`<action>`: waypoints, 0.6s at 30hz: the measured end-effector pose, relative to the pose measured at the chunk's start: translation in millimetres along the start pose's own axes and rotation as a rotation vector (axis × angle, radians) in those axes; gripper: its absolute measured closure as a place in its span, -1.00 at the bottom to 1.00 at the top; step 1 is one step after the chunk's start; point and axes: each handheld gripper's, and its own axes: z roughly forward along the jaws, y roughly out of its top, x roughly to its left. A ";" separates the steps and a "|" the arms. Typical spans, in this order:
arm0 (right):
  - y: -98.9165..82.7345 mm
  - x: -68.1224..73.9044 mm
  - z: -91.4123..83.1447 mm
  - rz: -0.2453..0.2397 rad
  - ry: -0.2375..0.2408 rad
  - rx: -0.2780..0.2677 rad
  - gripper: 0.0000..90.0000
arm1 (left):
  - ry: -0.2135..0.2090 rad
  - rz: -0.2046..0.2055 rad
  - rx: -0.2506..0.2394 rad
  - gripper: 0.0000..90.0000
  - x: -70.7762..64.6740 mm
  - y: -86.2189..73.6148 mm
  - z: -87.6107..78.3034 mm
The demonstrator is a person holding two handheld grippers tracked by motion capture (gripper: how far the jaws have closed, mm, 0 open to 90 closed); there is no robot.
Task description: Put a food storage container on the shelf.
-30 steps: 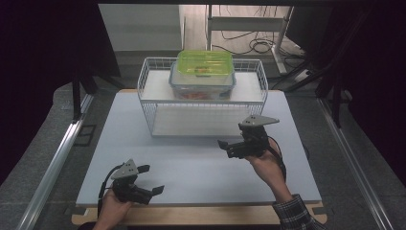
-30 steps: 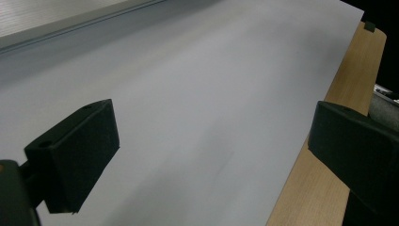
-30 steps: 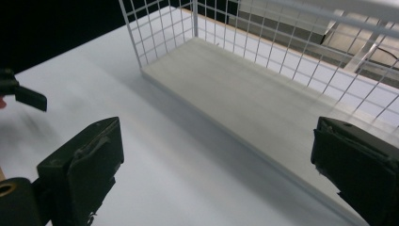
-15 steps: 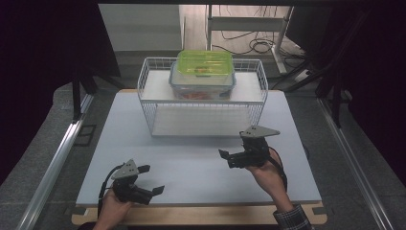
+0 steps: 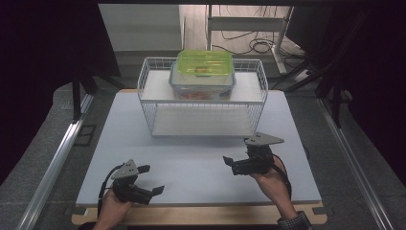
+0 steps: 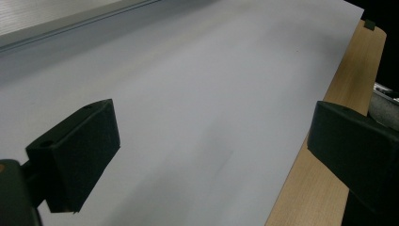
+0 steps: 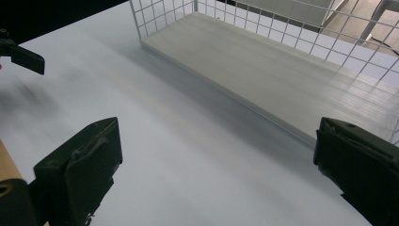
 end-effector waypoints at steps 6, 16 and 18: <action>-8.3 0.6 -4.1 0.009 -0.001 0.004 -0.96 | 0.002 0.001 0.001 -0.94 -0.1 -0.1 0.1; -25.7 0.4 -8.7 0.011 -0.013 0.028 -0.96 | 0.004 0.003 0.006 -0.93 -0.1 -0.2 0.5; -29.6 0.3 -9.4 0.010 -0.016 0.030 -0.96 | 0.005 0.003 0.007 -0.93 -0.2 -0.2 0.6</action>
